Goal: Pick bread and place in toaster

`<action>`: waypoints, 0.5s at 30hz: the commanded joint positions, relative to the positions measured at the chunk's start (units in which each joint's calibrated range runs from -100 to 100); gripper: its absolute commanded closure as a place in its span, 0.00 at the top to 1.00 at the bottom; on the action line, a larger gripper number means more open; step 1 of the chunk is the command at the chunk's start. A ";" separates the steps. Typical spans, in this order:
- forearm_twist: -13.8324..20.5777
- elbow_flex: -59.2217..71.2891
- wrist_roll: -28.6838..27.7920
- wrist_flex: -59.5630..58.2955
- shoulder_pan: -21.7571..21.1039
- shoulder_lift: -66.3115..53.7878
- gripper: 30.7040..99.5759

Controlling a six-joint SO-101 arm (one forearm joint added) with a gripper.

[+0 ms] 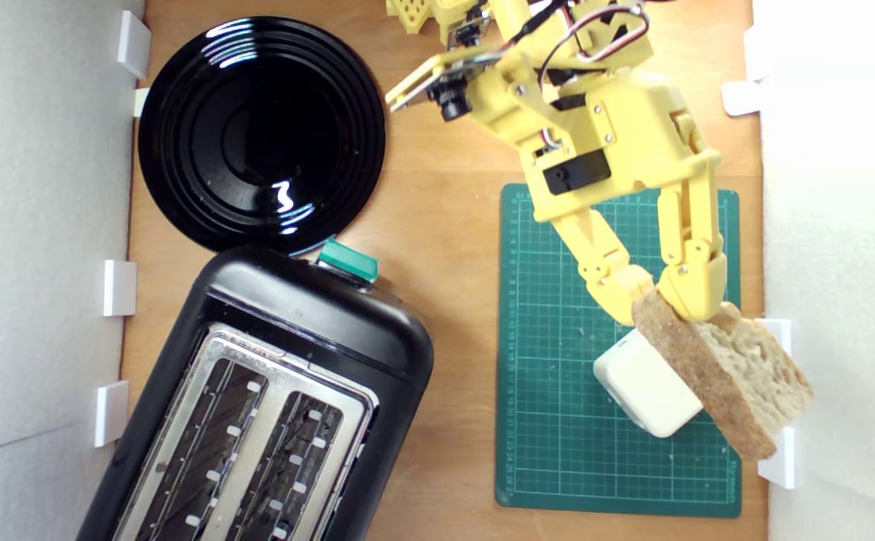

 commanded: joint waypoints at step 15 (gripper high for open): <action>0.56 -47.87 14.64 39.81 11.51 4.48 0.39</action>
